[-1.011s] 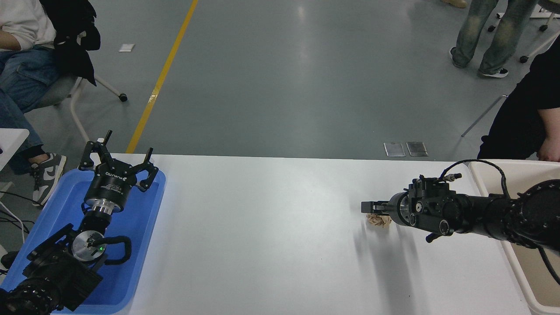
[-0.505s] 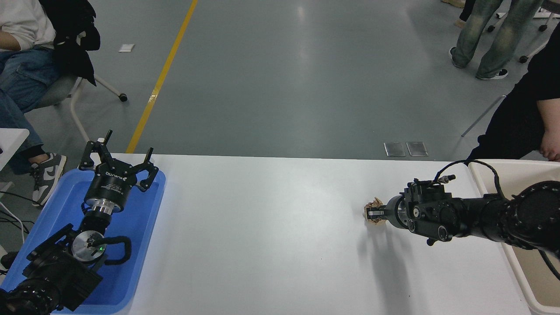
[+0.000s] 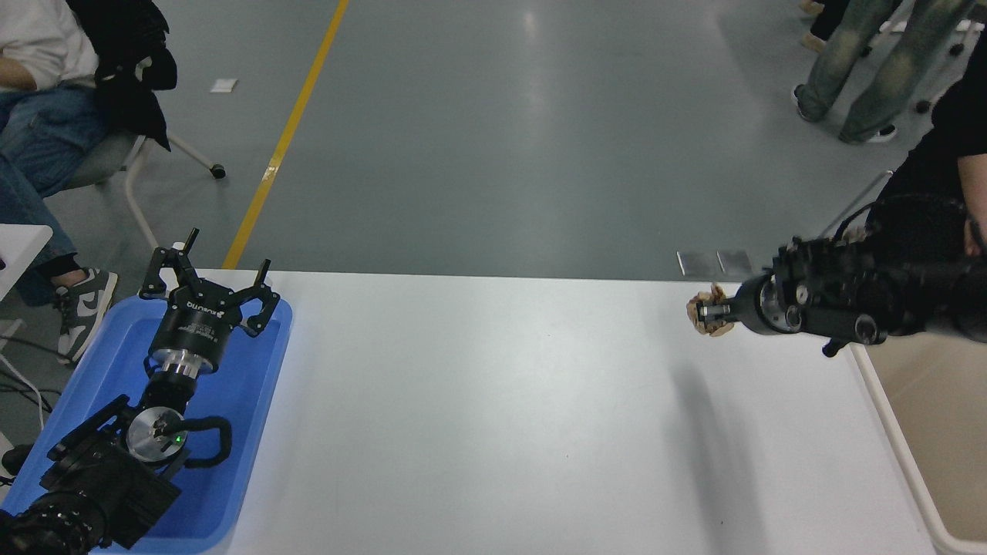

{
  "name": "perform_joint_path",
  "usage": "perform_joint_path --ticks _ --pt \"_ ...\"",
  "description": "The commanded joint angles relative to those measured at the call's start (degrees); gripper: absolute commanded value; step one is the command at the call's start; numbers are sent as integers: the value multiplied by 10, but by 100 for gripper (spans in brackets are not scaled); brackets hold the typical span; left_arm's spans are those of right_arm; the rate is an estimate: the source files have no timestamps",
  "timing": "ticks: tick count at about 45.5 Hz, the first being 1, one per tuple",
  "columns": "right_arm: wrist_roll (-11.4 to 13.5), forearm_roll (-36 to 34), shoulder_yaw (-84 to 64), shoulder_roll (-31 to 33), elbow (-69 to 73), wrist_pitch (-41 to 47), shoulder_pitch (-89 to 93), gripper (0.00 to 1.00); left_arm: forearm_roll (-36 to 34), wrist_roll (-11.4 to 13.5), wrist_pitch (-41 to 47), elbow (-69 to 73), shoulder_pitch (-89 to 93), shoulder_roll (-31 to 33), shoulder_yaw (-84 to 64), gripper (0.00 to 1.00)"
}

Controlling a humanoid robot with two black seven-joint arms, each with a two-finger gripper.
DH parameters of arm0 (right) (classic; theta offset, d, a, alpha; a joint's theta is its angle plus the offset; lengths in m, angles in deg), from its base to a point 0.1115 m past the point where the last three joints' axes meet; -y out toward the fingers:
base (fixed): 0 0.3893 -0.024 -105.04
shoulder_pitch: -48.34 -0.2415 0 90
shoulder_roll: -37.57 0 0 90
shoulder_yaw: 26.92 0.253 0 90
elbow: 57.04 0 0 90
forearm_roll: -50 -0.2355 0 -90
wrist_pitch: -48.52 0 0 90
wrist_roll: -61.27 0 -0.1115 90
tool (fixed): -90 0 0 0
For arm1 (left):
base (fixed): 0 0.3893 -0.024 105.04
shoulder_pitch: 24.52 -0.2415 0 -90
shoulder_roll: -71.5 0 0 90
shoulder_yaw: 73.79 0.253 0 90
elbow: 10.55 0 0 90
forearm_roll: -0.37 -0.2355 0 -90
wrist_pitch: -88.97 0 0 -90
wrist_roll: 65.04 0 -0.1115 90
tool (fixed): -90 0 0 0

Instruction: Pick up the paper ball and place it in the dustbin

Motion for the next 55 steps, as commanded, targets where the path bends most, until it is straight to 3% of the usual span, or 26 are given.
perform_joint_path --ticks 1,20,55 --pt "3 1 -7 83 49 114 -136 0 0 0 0 0 0 0 0 100" --pt "4 2 -57 107 56 196 -279 0 0 0 0 -1 0 0 0 100" --pt "4 2 -58 108 64 197 -275 0 0 0 0 -1 0 0 0 100"
